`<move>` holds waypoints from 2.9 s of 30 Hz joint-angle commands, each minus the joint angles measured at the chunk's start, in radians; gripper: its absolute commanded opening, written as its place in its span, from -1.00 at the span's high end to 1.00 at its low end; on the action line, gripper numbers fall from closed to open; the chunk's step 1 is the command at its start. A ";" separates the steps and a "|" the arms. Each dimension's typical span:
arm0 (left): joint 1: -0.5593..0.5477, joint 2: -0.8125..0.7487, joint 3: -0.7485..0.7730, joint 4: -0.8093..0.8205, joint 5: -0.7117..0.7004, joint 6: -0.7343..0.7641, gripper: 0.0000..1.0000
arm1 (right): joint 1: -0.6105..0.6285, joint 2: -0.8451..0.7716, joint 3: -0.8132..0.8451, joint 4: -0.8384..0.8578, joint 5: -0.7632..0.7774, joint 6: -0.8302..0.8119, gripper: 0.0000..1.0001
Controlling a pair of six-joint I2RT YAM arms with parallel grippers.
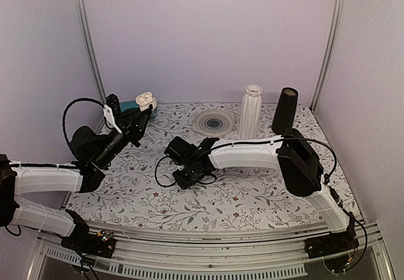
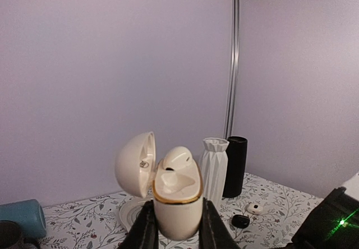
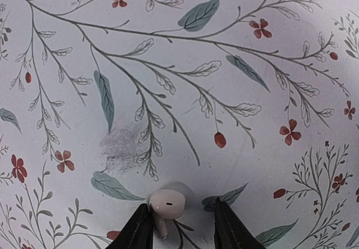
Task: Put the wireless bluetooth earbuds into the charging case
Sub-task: Adjust the left earbud at the center of the board, then pick up the left earbud from the center of the board.
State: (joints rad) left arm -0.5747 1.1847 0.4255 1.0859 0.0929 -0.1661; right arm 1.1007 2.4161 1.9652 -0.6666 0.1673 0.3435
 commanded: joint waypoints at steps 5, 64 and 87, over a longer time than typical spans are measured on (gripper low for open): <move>0.013 0.011 0.009 0.019 0.006 -0.007 1.00 | -0.036 -0.039 -0.049 -0.003 -0.129 -0.013 0.21; 0.024 0.025 0.025 0.020 0.003 0.007 1.00 | 0.018 0.154 0.221 -0.222 0.009 -0.013 0.60; 0.026 0.105 0.023 0.043 0.057 -0.022 1.00 | -0.072 -0.168 -0.202 0.082 -0.071 0.047 0.76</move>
State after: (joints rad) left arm -0.5617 1.2598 0.4332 1.0874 0.0975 -0.1757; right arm 1.0508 2.3310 1.8351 -0.6380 0.1055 0.3702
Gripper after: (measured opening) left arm 0.209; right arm 0.142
